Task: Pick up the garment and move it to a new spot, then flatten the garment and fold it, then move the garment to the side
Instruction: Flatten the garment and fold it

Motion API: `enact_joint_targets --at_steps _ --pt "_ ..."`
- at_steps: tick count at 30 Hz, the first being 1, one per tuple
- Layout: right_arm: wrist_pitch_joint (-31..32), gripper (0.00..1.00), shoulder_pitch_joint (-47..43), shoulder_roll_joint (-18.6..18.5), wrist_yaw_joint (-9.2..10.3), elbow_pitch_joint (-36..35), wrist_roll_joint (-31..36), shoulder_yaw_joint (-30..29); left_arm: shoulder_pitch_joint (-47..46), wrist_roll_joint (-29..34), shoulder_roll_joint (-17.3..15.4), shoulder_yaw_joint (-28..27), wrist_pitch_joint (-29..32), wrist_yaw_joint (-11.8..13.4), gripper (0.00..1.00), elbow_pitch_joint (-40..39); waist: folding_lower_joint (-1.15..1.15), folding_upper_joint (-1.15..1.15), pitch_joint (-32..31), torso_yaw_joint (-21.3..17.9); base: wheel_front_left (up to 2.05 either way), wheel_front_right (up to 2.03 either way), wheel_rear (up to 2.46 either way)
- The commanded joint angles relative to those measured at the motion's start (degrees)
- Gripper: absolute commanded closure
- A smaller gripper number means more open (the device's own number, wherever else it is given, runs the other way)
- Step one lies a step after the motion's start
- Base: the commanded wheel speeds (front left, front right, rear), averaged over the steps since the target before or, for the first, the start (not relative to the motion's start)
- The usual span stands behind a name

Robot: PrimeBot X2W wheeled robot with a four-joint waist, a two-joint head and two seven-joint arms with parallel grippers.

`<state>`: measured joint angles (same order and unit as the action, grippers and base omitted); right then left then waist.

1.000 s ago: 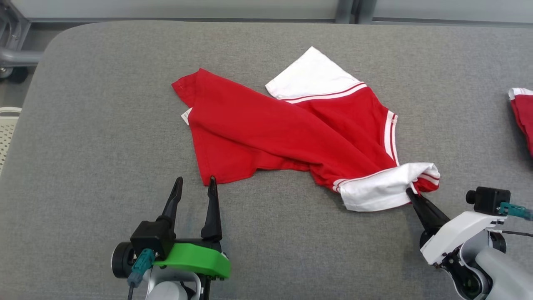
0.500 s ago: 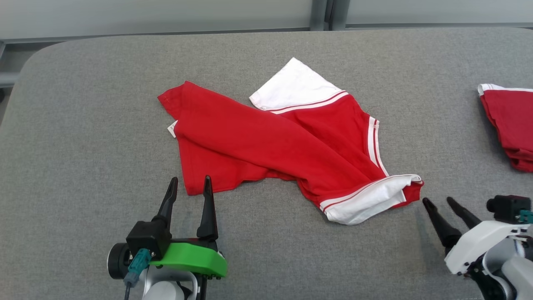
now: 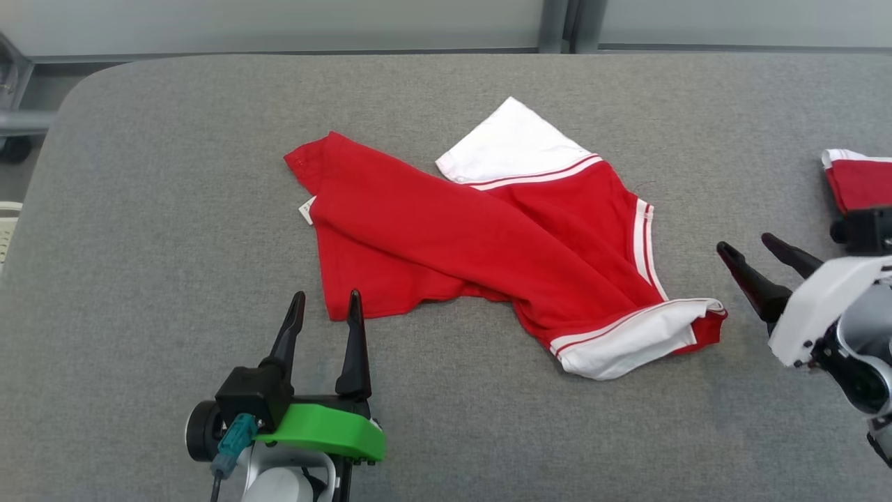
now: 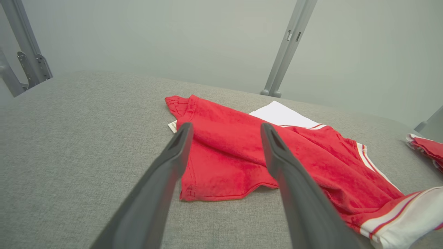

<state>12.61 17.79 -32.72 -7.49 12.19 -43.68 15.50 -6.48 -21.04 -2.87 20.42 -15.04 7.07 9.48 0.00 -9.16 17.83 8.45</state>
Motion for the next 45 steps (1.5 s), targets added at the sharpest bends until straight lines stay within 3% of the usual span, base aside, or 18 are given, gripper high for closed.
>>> enact_joint_targets --at_steps 1,6,13,22,23,24,28,29,45 --pt "1.65 0.00 1.35 0.04 0.00 0.14 0.60 0.52 -0.66 -0.04 -0.12 0.07 -0.19 -0.06 0.00 -0.22 0.00 -0.01 0.68 1.23 0.00 0.00 0.00" --pt "12.69 0.00 8.38 0.47 0.00 3.12 -1.34 3.90 -1.26 -0.58 -0.09 0.44 -0.19 0.13 0.00 -0.61 0.00 -0.01 1.66 3.61 0.00 0.00 0.00" --pt "26.16 0.00 16.01 1.71 -0.01 12.45 -2.18 7.43 -2.05 -1.65 -0.08 1.55 -0.19 0.63 0.00 -0.89 0.00 -0.01 2.64 6.63 0.00 0.00 0.00" --pt "29.47 0.00 18.71 3.63 0.00 21.10 -0.70 11.01 -2.33 -2.19 -0.08 2.34 -0.19 0.92 0.00 -0.99 0.00 -0.01 3.56 9.47 0.00 0.00 0.00" --pt "28.99 0.07 18.88 3.83 0.00 21.76 -0.56 11.36 -2.32 -2.12 -0.08 2.39 -0.19 0.99 0.00 -1.02 0.00 -0.01 3.63 9.62 0.00 0.00 0.00" --pt "28.55 0.44 18.99 4.07 0.00 22.48 -0.39 11.56 -2.32 -2.10 -0.08 2.43 -0.19 1.00 0.00 -1.04 0.00 -0.01 3.69 9.75 0.00 0.00 0.00" --pt "25.61 0.83 19.99 4.90 0.00 26.00 0.33 11.74 -2.45 -1.98 -0.08 2.60 -0.19 1.06 0.00 -0.97 0.00 -0.01 3.90 10.22 0.00 0.00 0.00" --pt "24.52 1.00 20.36 5.12 0.00 26.68 0.64 11.84 -2.51 -1.94 -0.08 2.65 -0.18 1.06 0.00 -0.96 0.00 -0.01 3.97 10.31 0.00 0.00 0.00" --pt "2.86 1.00 33.08 6.21 0.01 35.57 8.49 13.80 -2.78 -1.88 -0.08 3.50 -0.18 0.62 0.00 -0.57 0.00 -0.01 5.10 11.17 0.00 0.00 0.00"
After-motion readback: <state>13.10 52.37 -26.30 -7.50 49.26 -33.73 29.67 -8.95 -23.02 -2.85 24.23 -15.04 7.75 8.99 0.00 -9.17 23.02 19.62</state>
